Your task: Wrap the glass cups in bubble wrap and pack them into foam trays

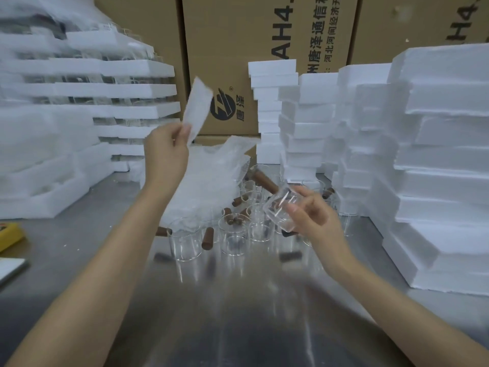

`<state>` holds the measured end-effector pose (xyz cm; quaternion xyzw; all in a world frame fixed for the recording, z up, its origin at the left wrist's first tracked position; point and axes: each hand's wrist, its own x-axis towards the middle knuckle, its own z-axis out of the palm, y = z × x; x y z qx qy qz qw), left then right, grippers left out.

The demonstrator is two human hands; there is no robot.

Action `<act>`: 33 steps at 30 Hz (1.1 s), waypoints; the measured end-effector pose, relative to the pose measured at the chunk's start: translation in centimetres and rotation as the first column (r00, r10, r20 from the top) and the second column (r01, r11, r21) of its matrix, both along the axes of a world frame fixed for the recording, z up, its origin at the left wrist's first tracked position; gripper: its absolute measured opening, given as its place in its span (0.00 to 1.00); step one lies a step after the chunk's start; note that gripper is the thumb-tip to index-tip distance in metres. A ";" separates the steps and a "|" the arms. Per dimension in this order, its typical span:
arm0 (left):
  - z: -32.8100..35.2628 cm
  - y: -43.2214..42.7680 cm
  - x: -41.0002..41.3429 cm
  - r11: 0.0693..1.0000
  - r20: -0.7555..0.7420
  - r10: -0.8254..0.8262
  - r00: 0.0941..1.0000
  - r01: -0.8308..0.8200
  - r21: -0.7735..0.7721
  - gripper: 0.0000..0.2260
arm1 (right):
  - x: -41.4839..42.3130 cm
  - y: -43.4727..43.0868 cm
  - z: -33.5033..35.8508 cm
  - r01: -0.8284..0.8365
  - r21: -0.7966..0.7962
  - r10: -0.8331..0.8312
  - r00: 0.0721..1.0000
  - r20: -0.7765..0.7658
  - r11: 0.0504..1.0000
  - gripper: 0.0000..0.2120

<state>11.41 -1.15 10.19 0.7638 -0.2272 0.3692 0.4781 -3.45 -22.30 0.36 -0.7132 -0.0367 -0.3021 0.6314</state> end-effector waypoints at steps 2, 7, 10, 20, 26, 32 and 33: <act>-0.4 -0.7 -2.4 0.988 0.078 -0.097 0.992 0.105 -0.113 0.07 | -0.1 -0.4 0.3 -0.007 0.062 0.009 1.000 -0.023 0.998 0.19; -4.7 -2.8 -5.3 0.709 -0.215 -0.636 0.741 0.452 -0.541 0.10 | -1.0 -0.7 1.8 -0.267 0.442 0.289 0.957 0.016 0.856 0.13; -5.6 -3.6 -5.4 0.407 -0.159 -0.871 0.465 0.502 -0.763 0.04 | -1.6 -1.2 2.6 -0.405 0.577 0.458 0.887 0.060 0.709 0.11; -6.2 -3.6 -5.4 0.467 -0.311 -0.870 0.382 0.437 -0.769 0.18 | -2.1 -1.2 2.3 -0.562 0.622 0.706 0.708 0.021 0.545 0.21; -5.6 -3.4 -5.5 0.521 -0.295 -0.826 0.480 0.452 -0.724 0.13 | -1.2 -1.9 1.6 -0.464 0.325 0.529 0.835 -0.149 0.824 0.21; -5.4 -2.2 -4.3 0.756 -0.366 -0.617 0.696 0.396 -0.521 0.06 | -0.6 -2.9 1.3 -0.340 0.203 0.370 0.919 -0.137 0.918 0.14; -5.5 -2.1 -4.2 0.757 -0.368 -0.616 0.697 0.395 -0.520 0.08 | -0.7 -2.9 1.3 -0.343 0.176 0.367 0.921 -0.129 0.923 0.16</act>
